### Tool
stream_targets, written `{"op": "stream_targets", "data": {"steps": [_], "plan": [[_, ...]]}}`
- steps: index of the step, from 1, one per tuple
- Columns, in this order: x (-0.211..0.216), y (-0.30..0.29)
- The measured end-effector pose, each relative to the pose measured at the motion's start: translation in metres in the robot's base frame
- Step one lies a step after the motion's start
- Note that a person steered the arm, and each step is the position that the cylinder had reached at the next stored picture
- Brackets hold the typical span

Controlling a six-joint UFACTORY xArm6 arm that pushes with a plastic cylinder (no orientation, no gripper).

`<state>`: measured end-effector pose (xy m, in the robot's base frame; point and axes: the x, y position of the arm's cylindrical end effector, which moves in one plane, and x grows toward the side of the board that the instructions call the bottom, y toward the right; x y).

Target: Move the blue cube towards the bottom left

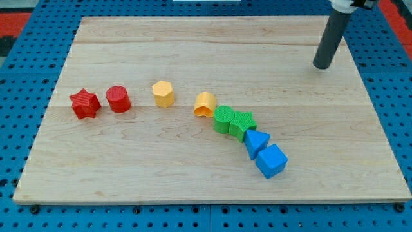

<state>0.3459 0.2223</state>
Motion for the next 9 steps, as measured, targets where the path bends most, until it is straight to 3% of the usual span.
{"op": "stream_targets", "data": {"steps": [1, 3, 5, 7, 9], "plan": [[0.0, 0.0], [0.13, 0.015], [0.206, -0.09], [0.222, -0.248], [0.204, -0.268]]}}
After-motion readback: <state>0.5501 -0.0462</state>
